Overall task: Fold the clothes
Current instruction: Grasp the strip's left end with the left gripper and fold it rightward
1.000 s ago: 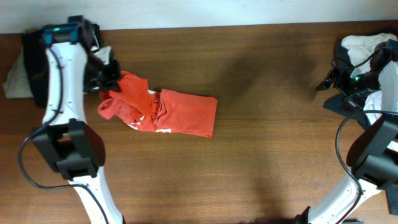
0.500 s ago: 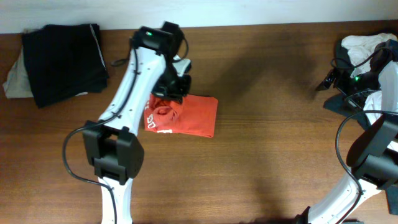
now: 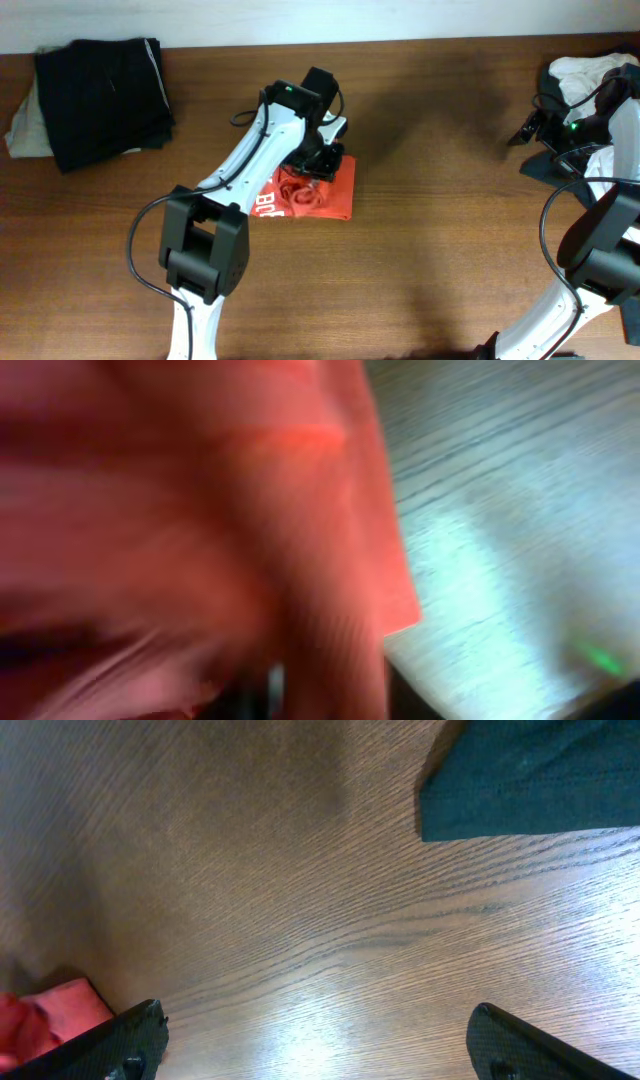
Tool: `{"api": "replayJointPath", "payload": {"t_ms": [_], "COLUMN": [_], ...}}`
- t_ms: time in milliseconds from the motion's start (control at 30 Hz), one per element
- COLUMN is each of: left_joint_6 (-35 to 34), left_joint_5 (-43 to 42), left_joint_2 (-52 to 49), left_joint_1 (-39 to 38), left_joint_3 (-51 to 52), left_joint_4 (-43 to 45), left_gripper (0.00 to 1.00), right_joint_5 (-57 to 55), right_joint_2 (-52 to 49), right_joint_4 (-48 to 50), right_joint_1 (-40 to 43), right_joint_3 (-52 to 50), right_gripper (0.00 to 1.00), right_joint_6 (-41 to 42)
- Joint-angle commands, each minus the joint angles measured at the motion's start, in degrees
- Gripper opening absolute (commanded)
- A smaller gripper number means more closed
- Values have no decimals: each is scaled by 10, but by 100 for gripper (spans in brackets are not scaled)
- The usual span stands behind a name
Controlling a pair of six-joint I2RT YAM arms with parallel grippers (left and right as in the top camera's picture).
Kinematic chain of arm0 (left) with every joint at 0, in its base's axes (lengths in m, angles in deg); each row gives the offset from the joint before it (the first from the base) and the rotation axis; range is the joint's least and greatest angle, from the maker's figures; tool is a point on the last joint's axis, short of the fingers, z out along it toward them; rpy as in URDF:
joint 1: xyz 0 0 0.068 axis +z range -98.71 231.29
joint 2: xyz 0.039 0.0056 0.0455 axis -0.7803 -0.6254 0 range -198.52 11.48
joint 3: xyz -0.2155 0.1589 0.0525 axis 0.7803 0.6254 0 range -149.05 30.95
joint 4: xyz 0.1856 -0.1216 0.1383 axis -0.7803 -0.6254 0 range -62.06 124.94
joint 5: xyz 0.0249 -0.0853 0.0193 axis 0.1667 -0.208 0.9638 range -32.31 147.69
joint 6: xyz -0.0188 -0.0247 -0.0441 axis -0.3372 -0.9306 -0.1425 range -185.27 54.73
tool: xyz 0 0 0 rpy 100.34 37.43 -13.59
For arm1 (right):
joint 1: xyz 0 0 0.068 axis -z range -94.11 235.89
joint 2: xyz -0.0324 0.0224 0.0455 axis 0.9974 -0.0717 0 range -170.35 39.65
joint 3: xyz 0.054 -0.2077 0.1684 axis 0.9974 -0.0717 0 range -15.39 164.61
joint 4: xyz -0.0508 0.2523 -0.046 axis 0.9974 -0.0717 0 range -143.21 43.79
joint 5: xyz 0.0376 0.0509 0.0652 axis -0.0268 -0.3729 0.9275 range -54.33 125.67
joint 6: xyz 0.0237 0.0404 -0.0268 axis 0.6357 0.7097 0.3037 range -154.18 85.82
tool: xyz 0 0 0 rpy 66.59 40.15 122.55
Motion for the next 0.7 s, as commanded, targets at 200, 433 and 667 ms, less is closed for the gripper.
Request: {"api": "replayJointPath", "payload": {"t_ms": [200,433,667], "left_joint_6": [2,1,1], "left_joint_5": [-14,45,-43], "left_joint_2": [6,7,0], "left_joint_1": [-3,64,52], "left_joint_3": [-52,-238,-103], "left_joint_4": [-33,-170,-88], "left_gripper": [82,82,78], "right_joint_5": [3,3,3], "right_joint_2": [-2,-2,-2], "right_joint_4": [0,0,0], "right_joint_1": [3,3,3], "right_joint_3": [10,10,10], "right_gripper": [99,99,99], "right_joint_6": [-3,-3,-3]}}
